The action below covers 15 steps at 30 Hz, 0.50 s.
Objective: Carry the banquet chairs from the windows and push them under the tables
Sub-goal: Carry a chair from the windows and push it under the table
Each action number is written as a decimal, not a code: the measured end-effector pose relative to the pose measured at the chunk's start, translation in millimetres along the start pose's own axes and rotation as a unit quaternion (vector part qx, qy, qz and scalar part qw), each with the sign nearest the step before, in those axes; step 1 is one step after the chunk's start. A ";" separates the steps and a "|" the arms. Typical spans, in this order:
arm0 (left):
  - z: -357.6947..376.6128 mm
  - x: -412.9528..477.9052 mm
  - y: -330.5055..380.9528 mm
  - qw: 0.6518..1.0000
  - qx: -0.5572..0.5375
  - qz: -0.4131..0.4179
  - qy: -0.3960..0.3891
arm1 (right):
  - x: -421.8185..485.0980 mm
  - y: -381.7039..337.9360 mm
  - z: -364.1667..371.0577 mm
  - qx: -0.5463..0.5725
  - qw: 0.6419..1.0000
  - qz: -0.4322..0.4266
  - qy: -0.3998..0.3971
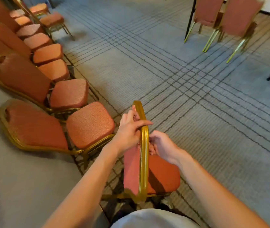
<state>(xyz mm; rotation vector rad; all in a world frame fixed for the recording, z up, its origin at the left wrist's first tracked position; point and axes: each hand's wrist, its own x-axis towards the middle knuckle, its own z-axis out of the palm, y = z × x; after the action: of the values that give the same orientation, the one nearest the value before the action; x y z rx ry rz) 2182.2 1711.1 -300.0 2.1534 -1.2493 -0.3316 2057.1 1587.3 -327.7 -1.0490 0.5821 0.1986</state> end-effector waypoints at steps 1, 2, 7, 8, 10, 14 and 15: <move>3.9 6.3 2.8 1.000 0.013 0.021 -0.008 | -5.4 -1.4 -2.6 0.006 1.000 -0.004 0.014; 7.2 11.5 4.5 0.999 0.021 0.036 -0.016 | -9.1 -1.9 -4.9 0.008 1.000 -0.012 0.021; 21.8 39.6 3.0 0.986 0.059 0.132 -0.086 | -31.0 0.7 -8.4 -0.038 0.992 -0.051 0.109; 23.2 46.6 2.7 0.979 0.075 0.156 -0.105 | -35.1 2.0 -6.8 -0.061 0.987 -0.048 0.139; 25.3 60.5 6.5 0.968 0.079 0.194 -0.141 | -38.7 8.3 -1.3 -0.109 0.970 -0.044 0.214; 37.7 80.3 19.8 0.952 0.103 0.247 -0.149 | -39.1 23.2 8.2 -0.170 0.912 -0.102 0.359; 40.4 84.8 21.2 0.951 0.105 0.251 -0.148 | -38.6 24.6 9.2 -0.180 0.898 -0.117 0.384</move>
<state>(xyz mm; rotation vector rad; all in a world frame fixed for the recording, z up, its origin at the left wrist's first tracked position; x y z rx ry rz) 2191.6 1615.8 -310.7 1.9030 -2.0272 -0.3199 2017.8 1611.9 -322.1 -1.5545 1.1495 -0.3605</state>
